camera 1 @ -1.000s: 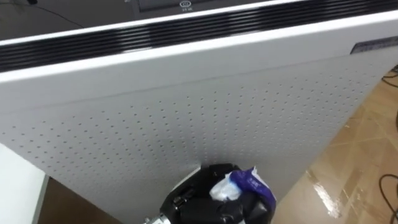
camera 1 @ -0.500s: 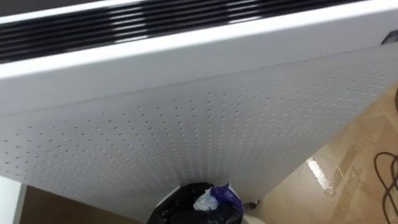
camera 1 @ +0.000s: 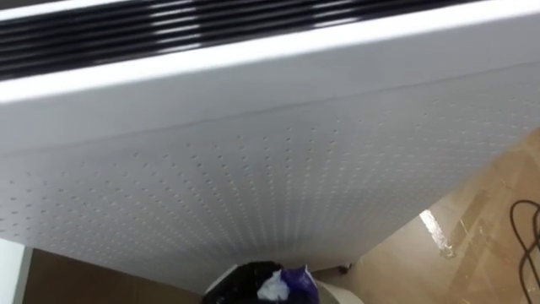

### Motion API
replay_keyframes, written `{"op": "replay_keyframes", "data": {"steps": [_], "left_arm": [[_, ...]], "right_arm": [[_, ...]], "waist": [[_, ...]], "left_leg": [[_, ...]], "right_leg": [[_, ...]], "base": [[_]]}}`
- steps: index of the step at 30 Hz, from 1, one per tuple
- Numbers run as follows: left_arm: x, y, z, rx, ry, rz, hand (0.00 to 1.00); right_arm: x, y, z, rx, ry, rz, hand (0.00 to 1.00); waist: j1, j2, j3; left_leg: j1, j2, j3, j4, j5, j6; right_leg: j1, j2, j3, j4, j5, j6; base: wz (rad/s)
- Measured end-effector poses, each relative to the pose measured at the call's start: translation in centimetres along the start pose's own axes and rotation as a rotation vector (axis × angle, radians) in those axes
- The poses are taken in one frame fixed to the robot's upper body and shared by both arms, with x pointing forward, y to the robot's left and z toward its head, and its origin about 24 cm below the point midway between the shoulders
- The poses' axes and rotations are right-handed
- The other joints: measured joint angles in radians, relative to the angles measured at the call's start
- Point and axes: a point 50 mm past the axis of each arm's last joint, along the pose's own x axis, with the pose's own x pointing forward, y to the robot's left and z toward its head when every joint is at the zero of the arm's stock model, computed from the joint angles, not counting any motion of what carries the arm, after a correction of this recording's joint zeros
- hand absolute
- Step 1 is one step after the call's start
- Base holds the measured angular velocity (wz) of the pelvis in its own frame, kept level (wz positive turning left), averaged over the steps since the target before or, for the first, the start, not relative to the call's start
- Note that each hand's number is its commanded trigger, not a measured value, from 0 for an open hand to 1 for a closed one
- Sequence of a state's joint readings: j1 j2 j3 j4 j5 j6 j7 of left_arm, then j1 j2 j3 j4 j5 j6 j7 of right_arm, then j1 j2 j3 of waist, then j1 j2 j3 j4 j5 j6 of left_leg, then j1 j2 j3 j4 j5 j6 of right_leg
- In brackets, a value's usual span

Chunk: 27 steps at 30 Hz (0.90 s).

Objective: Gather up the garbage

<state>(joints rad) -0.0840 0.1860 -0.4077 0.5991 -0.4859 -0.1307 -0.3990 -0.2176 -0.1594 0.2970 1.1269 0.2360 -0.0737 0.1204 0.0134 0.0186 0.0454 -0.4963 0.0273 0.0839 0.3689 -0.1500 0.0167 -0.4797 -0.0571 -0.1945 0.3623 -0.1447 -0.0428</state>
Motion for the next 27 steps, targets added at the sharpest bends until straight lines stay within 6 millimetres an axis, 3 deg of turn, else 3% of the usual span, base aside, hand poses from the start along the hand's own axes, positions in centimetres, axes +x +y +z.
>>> {"op": "replay_keyframes", "data": {"steps": [7, 8, 9, 17, 27], "left_arm": [[-0.2, 0.1, -0.7, -0.003, 0.027, 0.006, 0.98], [-0.2, 0.0, -0.8, 0.000, 0.036, 0.000, 0.75], [-0.2, 0.0, -0.9, 0.002, 0.042, -0.002, 0.00], [-0.5, -0.8, -3.7, 0.012, 0.179, -0.051, 0.00], [-1.1, -0.6, -4.9, 0.014, 0.248, -0.060, 0.00]], "right_arm": [[0.0, 0.0, 0.2, 0.002, -0.012, 0.002, 1.00], [0.0, 0.1, 0.2, 0.002, -0.012, 0.003, 1.00], [0.0, 0.1, 0.2, 0.003, -0.012, 0.004, 1.00], [0.1, 0.5, 0.0, 0.001, 0.001, 0.023, 1.00], [0.1, 0.7, -0.1, -0.005, 0.005, 0.038, 1.00]], "waist": [[-0.007, -0.003, -0.0008], [-0.006, -0.003, -0.0011], [-0.006, -0.003, -0.0012], [-0.009, -0.013, -0.0031], [-0.010, -0.014, -0.0031]], "left_leg": [[-0.010, -0.006, 0.000, 0.004, 0.003, 0.005], [-0.010, -0.006, 0.000, 0.005, 0.004, 0.006], [-0.009, -0.006, 0.000, 0.005, 0.004, 0.006], [0.003, -0.009, 0.000, 0.003, 0.008, 0.009], [0.004, -0.009, -0.001, 0.001, 0.010, 0.009]], "right_leg": [[-0.017, -0.009, -0.001, 0.019, -0.005, 0.001], [-0.017, -0.010, -0.001, 0.021, -0.005, 0.001], [-0.017, -0.010, -0.001, 0.022, -0.005, 0.001], [-0.007, -0.013, -0.002, 0.021, -0.005, 0.002], [-0.007, -0.014, -0.002, 0.022, -0.005, 0.001]], "base": [[0.00], [0.00], [0.00], [0.00], [0.00]]}}
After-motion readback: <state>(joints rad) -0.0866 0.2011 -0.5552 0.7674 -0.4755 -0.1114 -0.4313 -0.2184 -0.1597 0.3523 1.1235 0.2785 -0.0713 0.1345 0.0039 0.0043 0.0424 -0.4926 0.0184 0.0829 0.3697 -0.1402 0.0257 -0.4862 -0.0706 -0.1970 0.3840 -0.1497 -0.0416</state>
